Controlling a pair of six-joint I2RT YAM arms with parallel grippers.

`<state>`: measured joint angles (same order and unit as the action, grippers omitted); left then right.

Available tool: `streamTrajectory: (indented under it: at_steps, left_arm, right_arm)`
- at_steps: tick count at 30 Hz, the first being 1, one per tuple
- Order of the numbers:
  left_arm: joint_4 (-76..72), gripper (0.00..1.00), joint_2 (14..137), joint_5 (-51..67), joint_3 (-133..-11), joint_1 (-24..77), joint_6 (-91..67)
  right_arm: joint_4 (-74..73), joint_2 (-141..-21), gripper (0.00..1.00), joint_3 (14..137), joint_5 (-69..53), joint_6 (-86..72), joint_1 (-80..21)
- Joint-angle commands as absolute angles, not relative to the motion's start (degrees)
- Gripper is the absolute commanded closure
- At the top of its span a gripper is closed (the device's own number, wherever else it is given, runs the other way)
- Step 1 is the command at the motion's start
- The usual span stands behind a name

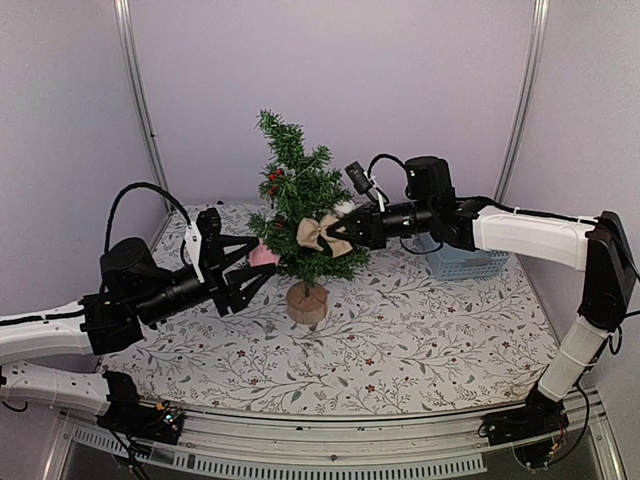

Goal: Decorate the small christmas tree

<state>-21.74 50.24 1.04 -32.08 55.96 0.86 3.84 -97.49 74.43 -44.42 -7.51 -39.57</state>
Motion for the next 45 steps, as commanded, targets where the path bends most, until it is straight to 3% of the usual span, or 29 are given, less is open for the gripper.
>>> streamTrajectory:
  at_steps: [1,16,33,45]
  left_arm:
    - [-21.36,0.36,50.10,1.24,-32.37,55.03,1.50]
    - [-21.16,0.36,50.52,1.32,-32.54,54.93,1.49]
    - [-20.74,0.36,50.80,0.76,-32.71,54.76,1.70]
    - [-19.92,0.36,49.91,0.21,-32.72,54.42,1.41]
  right_arm:
    - [2.00,-96.56,1.00,73.32,-44.56,-6.51,-39.11]
    - [-1.57,-90.69,1.00,70.19,-41.04,-3.63,-38.58]
    - [-3.78,-94.57,1.00,71.19,-40.64,-3.38,-38.58]
    - [-3.69,-91.21,0.57,70.49,-37.47,-4.46,-38.56]
